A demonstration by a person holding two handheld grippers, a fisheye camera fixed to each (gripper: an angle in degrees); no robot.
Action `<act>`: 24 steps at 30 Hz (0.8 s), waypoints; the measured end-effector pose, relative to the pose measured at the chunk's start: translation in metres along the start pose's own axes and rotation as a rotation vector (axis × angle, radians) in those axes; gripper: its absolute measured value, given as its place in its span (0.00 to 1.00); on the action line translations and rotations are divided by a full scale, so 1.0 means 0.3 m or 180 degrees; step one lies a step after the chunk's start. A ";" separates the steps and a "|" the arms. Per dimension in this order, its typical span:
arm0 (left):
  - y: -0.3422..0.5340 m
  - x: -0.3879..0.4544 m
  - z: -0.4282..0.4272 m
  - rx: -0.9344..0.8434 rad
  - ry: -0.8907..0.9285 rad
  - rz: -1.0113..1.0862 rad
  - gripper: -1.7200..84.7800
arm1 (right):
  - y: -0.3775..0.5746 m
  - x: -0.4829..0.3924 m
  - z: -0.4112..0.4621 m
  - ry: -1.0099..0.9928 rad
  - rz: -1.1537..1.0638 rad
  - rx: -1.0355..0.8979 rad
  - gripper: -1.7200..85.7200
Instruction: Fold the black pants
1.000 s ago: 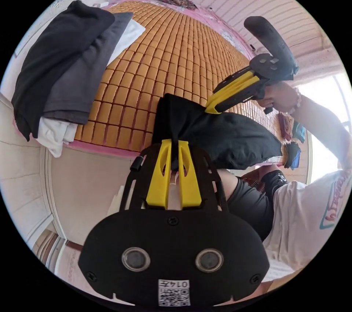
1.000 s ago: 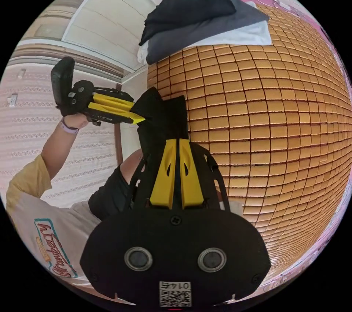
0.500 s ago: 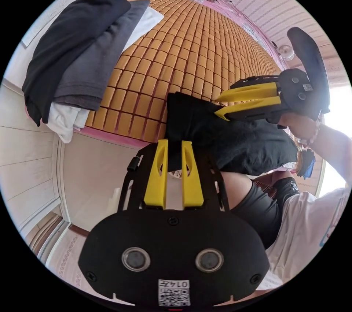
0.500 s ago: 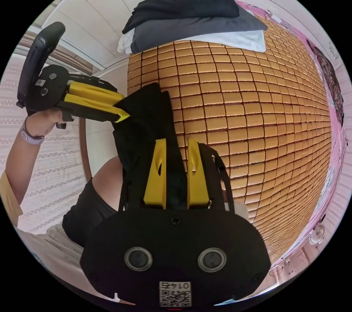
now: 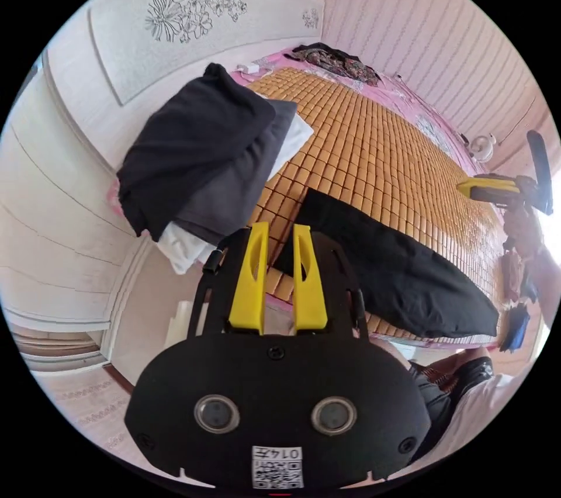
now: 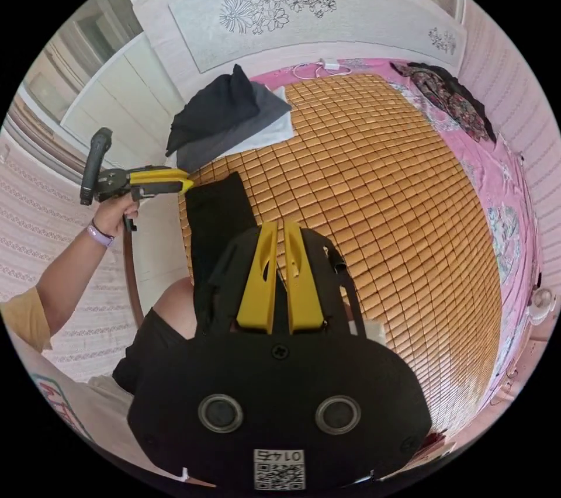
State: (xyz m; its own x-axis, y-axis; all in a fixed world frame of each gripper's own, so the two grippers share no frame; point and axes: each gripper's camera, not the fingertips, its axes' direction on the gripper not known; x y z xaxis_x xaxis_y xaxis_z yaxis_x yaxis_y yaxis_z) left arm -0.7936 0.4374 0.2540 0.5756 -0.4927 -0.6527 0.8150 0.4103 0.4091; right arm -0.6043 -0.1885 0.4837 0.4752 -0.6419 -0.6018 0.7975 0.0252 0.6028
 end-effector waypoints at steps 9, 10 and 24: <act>0.461 0.747 -0.020 -0.0302 0.1254 0.1714 0.01 | 0.750 0.352 -0.100 0.0074 0.0992 -0.0927 0.02; 0.485 0.820 -0.006 -0.0349 0.1378 0.1808 0.01 | 0.790 0.353 -0.108 0.0034 0.1058 -0.0950 0.02; 0.732 1.518 0.338 -0.1327 0.1269 0.2514 0.01 | 0.552 0.312 -0.163 0.0749 0.0690 -0.1923 0.01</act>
State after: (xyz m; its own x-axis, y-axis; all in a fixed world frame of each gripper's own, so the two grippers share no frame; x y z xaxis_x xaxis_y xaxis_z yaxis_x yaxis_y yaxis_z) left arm -0.3457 0.2252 0.1113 0.8187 0.3046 -0.4868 0.0718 0.7868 0.6130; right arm -0.4097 -0.2070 0.5016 0.6611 -0.3920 -0.6397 0.7103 0.6016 0.3655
